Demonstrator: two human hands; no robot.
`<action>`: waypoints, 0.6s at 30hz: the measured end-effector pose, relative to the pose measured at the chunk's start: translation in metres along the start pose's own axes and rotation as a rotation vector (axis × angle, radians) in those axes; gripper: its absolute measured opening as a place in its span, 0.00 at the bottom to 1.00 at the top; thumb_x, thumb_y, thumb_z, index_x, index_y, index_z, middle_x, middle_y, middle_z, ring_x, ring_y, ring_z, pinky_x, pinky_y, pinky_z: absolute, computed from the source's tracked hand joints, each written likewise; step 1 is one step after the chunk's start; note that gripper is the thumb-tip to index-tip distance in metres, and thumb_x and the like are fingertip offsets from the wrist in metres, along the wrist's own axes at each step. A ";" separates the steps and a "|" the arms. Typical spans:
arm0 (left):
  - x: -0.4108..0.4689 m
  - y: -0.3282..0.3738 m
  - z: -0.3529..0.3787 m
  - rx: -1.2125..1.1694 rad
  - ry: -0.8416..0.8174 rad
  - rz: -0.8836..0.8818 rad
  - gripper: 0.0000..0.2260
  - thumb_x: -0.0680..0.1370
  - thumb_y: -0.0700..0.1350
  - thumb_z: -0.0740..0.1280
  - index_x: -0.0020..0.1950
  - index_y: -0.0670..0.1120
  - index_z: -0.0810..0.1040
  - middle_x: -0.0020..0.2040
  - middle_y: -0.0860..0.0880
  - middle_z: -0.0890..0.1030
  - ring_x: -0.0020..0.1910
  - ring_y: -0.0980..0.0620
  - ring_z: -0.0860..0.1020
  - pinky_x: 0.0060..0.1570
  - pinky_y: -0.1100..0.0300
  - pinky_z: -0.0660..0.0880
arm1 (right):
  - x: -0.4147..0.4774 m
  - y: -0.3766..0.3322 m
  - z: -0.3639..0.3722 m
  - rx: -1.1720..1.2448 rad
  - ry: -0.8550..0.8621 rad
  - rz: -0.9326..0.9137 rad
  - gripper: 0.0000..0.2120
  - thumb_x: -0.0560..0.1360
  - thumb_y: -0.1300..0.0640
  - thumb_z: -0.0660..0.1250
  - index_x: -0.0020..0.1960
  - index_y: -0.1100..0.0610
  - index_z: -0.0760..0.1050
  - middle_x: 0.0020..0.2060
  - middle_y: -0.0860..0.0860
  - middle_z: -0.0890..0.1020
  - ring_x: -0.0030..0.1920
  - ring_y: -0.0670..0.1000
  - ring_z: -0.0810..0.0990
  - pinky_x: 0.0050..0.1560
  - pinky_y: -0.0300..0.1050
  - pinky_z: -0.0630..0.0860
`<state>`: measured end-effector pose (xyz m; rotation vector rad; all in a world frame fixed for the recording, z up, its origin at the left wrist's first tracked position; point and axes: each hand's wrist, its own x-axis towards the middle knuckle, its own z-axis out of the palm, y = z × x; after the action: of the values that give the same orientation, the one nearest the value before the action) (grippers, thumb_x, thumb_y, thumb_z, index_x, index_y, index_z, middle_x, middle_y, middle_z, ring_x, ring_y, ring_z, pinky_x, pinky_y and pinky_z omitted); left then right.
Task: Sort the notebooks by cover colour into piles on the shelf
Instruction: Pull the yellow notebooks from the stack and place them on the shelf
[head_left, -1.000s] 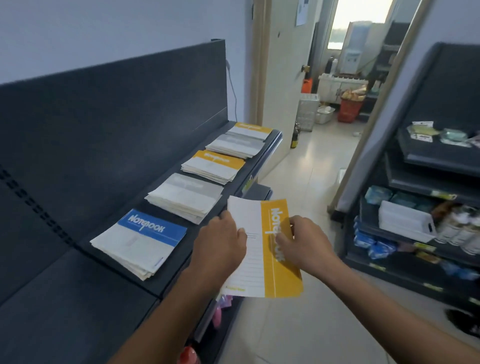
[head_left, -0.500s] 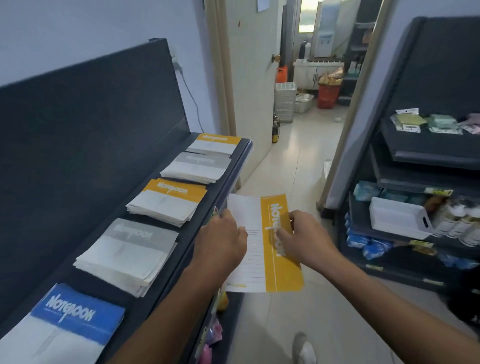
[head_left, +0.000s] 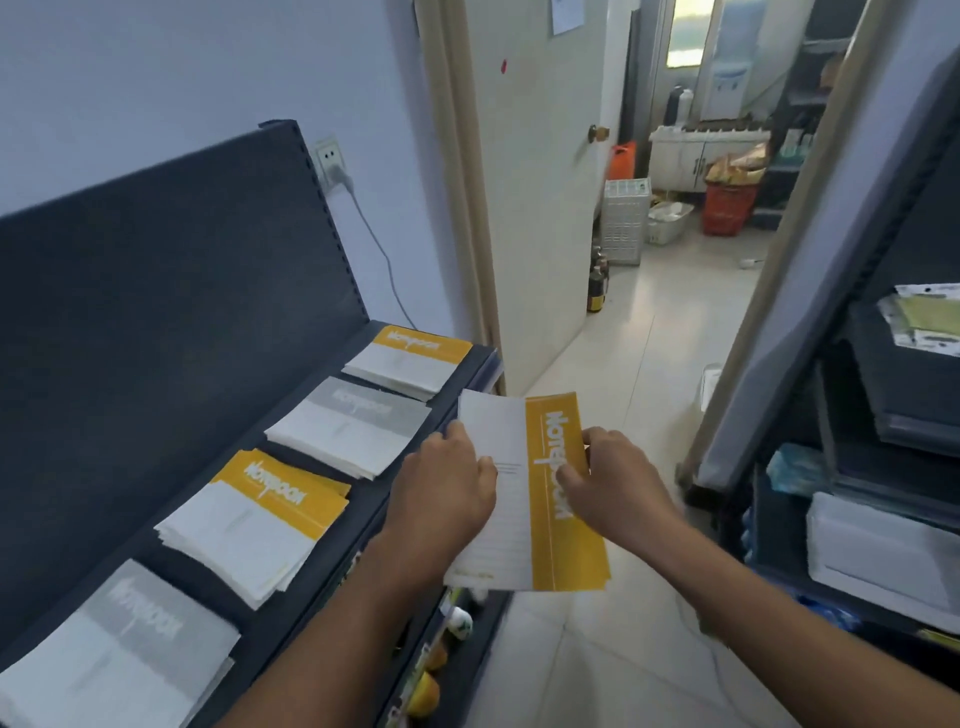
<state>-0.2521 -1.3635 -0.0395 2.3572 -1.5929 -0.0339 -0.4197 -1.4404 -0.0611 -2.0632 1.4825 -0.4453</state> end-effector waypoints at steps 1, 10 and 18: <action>0.008 0.001 0.002 0.002 0.002 -0.017 0.14 0.82 0.53 0.59 0.60 0.45 0.71 0.51 0.46 0.78 0.46 0.48 0.76 0.42 0.57 0.67 | 0.010 0.001 0.000 0.006 -0.008 -0.010 0.10 0.78 0.48 0.64 0.55 0.52 0.74 0.50 0.49 0.77 0.46 0.52 0.78 0.45 0.48 0.74; 0.103 0.008 0.025 -0.039 -0.016 -0.165 0.15 0.82 0.53 0.59 0.63 0.44 0.71 0.55 0.45 0.78 0.51 0.45 0.78 0.46 0.53 0.73 | 0.119 -0.001 0.000 0.029 -0.094 -0.050 0.09 0.78 0.48 0.64 0.56 0.50 0.73 0.51 0.49 0.77 0.47 0.51 0.79 0.52 0.54 0.80; 0.206 0.005 0.052 -0.084 -0.012 -0.251 0.15 0.83 0.52 0.59 0.66 0.45 0.71 0.57 0.45 0.78 0.53 0.45 0.77 0.48 0.54 0.74 | 0.225 -0.010 -0.004 -0.024 -0.131 -0.046 0.12 0.79 0.50 0.64 0.59 0.52 0.75 0.53 0.50 0.79 0.50 0.53 0.80 0.55 0.54 0.78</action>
<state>-0.1865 -1.5648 -0.0586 2.4791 -1.2653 -0.1645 -0.3390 -1.6506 -0.0638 -2.1069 1.3722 -0.3050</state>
